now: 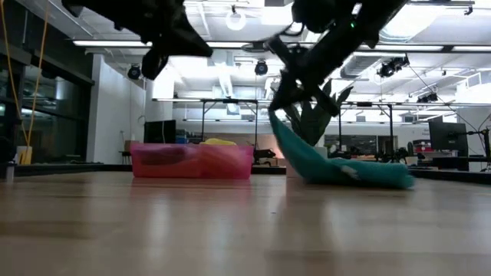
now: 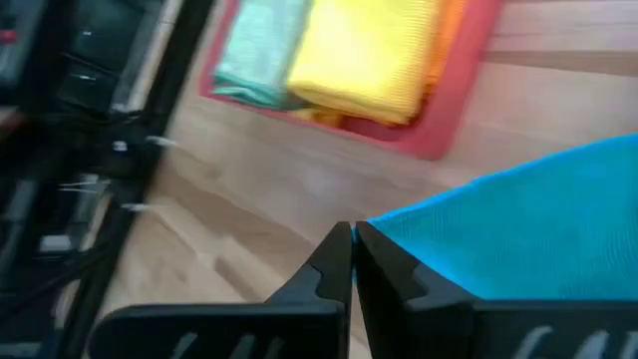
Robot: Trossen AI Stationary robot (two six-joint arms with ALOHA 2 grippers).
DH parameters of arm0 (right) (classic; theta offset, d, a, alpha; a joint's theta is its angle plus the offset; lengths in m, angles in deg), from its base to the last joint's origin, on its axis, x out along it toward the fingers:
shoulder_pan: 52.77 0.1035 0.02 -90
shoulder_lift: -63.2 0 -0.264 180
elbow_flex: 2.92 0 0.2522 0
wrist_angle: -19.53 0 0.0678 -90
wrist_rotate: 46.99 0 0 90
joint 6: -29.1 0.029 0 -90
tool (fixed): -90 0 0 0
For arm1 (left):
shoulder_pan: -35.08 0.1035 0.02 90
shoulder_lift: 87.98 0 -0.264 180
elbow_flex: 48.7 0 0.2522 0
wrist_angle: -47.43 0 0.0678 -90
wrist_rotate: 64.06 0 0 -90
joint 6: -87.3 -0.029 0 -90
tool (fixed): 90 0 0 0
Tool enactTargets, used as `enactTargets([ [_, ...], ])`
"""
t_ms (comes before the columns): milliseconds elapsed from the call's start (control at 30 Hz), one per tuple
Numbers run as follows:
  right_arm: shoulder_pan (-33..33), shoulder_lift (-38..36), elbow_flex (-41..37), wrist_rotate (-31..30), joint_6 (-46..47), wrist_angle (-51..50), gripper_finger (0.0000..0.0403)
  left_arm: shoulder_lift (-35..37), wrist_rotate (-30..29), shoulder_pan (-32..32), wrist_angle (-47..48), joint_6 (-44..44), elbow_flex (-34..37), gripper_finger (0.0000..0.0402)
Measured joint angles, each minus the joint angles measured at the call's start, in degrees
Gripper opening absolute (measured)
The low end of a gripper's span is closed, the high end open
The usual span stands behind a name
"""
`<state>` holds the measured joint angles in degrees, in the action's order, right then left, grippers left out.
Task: Fold microfiber towels
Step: Fold the blue microfiber towel
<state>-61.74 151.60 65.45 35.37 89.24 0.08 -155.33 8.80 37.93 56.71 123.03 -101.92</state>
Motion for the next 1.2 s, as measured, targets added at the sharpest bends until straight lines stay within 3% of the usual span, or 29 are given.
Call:
enactTargets([
  [133, 1.7, 1.0, 2.3, -0.2, 1.1, 0.6, 0.0001, -4.3, -2.4, -0.3, -2.6, 2.2, 0.0, 0.0031],
  [333, 4.2, 2.3, 4.2, -0.9, 4.1, 2.4, 0.0, -13.0, -3.2, -2.1, -10.9, 4.5, 0.0, 0.0106],
  [633, 5.7, 2.4, 4.3, -3.1, 7.3, 6.6, 0.0, -21.8, -11.6, -4.2, -18.3, 11.1, 0.0, 0.0203],
  [900, 5.8, 2.4, 4.3, -3.2, 8.6, 6.9, 0.0, -27.0, -15.6, -4.5, -29.8, 12.2, -0.7, 0.0214],
  [1200, 5.8, 2.4, 4.3, -3.3, 8.6, 7.5, 0.0, -32.5, -15.7, -4.4, -29.3, 7.5, -6.0, 0.0212],
])
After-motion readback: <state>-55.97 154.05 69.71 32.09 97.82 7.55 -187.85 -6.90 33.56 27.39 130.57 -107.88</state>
